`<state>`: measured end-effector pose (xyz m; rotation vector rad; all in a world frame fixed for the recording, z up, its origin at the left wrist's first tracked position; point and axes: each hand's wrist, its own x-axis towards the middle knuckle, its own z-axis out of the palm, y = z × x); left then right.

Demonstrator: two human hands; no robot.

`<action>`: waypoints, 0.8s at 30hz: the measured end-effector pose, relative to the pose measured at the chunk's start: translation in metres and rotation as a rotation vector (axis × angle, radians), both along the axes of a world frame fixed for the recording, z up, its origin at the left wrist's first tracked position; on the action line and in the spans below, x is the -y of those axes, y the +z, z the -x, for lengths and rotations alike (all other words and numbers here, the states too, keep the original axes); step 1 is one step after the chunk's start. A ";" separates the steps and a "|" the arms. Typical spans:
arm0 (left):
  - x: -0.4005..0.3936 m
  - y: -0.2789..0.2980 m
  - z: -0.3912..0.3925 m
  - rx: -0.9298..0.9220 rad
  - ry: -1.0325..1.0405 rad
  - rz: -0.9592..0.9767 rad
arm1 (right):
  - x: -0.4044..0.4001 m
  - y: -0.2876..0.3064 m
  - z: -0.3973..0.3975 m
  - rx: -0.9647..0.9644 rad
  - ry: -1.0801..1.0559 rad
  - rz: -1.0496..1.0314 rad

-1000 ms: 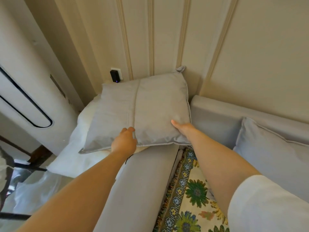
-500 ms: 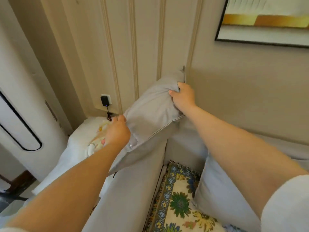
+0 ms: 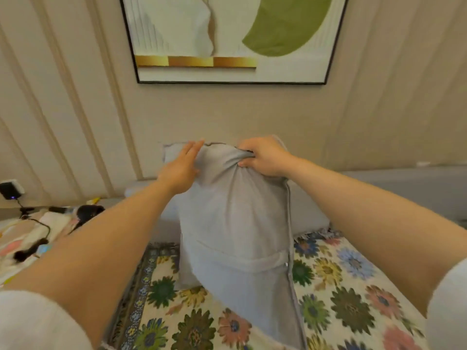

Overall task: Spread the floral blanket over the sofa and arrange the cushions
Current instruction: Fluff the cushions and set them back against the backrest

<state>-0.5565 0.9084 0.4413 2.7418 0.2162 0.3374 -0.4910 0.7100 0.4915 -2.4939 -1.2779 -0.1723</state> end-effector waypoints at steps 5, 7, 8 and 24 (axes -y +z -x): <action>0.109 -0.034 -0.036 -0.278 -0.249 0.138 | 0.105 -0.027 -0.020 0.144 -0.031 0.237; 0.147 -0.046 -0.054 -0.343 -0.307 0.170 | 0.142 -0.040 -0.032 0.125 -0.069 0.269; 0.163 -0.048 -0.060 -0.368 -0.341 0.198 | 0.157 -0.046 -0.036 0.113 -0.087 0.283; 0.403 -0.069 -0.194 -0.164 -0.521 0.289 | 0.402 -0.122 -0.130 0.049 -0.687 -0.156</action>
